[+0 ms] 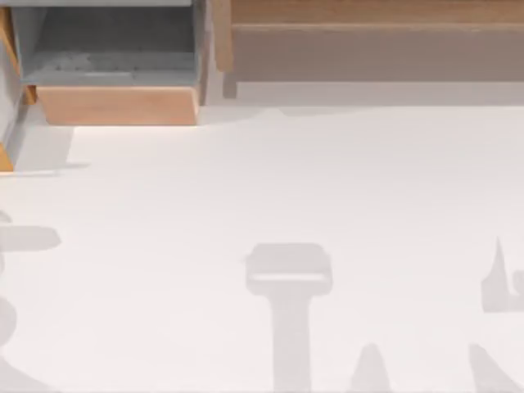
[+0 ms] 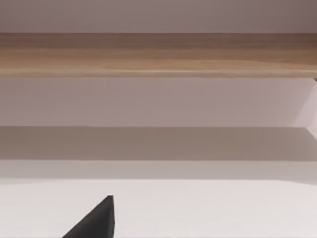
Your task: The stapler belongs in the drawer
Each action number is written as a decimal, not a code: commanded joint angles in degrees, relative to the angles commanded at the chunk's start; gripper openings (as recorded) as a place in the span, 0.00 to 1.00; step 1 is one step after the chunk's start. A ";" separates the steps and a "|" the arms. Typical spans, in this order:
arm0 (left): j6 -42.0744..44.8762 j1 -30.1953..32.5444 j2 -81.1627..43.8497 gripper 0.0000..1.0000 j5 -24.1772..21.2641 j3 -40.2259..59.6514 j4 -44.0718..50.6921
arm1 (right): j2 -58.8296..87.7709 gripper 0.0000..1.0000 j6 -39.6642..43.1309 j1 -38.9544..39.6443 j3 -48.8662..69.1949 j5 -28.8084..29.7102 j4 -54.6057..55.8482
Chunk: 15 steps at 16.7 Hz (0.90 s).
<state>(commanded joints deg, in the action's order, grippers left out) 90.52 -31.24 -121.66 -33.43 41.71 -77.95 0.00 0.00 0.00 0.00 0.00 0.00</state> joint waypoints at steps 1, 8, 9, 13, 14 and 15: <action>-0.01 0.12 -0.08 0.00 0.03 0.19 0.10 | 0.00 1.00 0.00 0.00 0.00 0.00 0.00; -0.29 4.24 -5.10 0.00 4.05 11.82 6.22 | 0.00 1.00 0.00 0.00 0.00 0.00 0.00; -0.28 4.75 -5.75 0.00 4.61 13.19 7.06 | 0.00 1.00 0.00 0.00 0.00 0.00 0.00; -0.26 5.16 -6.28 0.00 5.07 14.21 7.73 | 0.00 1.00 0.00 0.00 0.00 0.00 0.00; -0.29 4.90 -6.16 0.00 4.93 13.88 7.72 | 0.00 1.00 0.00 0.00 0.00 0.00 0.00; -0.30 4.99 -6.25 0.00 4.93 14.07 7.81 | 0.00 1.00 0.00 0.00 0.00 0.00 0.00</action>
<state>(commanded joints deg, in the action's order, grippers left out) 90.21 -26.25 -127.90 -28.50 55.78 -70.14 0.00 0.00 0.00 0.00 0.00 0.00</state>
